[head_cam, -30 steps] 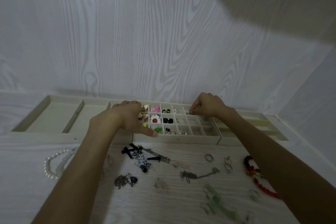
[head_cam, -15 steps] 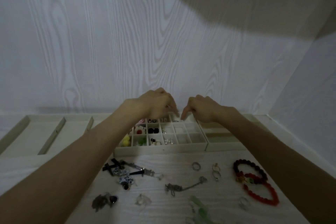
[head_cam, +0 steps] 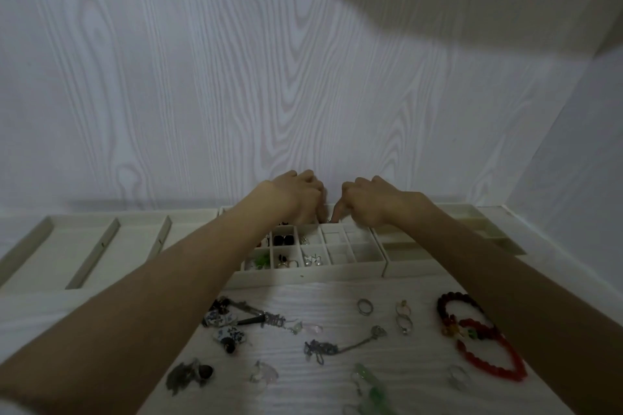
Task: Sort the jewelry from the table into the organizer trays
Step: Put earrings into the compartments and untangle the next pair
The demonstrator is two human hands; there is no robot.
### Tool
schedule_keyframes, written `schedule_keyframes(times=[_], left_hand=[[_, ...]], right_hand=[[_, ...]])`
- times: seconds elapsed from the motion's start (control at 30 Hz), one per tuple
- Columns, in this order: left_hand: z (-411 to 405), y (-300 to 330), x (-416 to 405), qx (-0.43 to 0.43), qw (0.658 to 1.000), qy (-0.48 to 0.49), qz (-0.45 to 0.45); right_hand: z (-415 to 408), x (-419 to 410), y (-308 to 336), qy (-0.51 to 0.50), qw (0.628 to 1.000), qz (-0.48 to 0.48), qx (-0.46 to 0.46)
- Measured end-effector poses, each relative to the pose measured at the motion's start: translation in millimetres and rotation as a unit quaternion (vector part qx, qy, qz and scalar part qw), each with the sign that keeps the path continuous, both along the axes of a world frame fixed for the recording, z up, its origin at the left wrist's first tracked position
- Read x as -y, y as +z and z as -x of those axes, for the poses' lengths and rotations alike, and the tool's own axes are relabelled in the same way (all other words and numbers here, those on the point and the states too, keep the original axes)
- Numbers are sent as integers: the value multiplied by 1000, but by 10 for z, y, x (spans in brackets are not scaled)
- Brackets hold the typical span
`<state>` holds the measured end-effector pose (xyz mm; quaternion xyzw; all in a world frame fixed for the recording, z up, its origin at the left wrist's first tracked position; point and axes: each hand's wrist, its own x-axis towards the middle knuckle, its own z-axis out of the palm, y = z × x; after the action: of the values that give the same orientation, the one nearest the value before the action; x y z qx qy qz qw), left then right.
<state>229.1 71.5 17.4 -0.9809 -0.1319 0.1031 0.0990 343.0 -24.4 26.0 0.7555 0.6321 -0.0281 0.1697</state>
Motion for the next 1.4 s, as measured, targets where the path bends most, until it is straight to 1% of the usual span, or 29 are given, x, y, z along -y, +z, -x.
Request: schedule_keyframes(times=[0.13, 0.6, 0.67, 0.8, 0.87, 0.97, 1.07, 1.17, 1.23, 1.4], left_hand=[[-24, 5, 19, -1, 1000, -1, -14], [-23, 9, 16, -9, 1000, 2, -12], [-2, 27, 30, 6, 1000, 5, 0], [104, 105, 88, 78, 997, 28, 12], [212, 142, 135, 110, 993, 43, 32], [461, 194, 327, 126, 985, 52, 103], [733, 184, 585, 108, 974, 55, 192], [978, 119, 833, 85, 963, 45, 253], [1176, 53, 964, 80, 957, 55, 272], [1436, -162, 1194, 119, 955, 61, 266]], right_hand=[[22, -7, -11, -7, 1000, 8, 5], [24, -26, -23, -1, 1000, -8, 11], [26, 8, -2, 3, 1000, -28, -5], [26, 213, 94, -2, 995, -77, -68], [26, 413, 146, -4, 992, -92, -87], [89, 830, 201, -15, 984, -121, -131], [208, 1252, 168, -32, 980, -118, -157], [346, 1644, 94, -43, 976, -120, -176], [451, 1900, 38, -52, 972, -122, -194], [551, 2304, -153, -59, 971, -112, -201]])
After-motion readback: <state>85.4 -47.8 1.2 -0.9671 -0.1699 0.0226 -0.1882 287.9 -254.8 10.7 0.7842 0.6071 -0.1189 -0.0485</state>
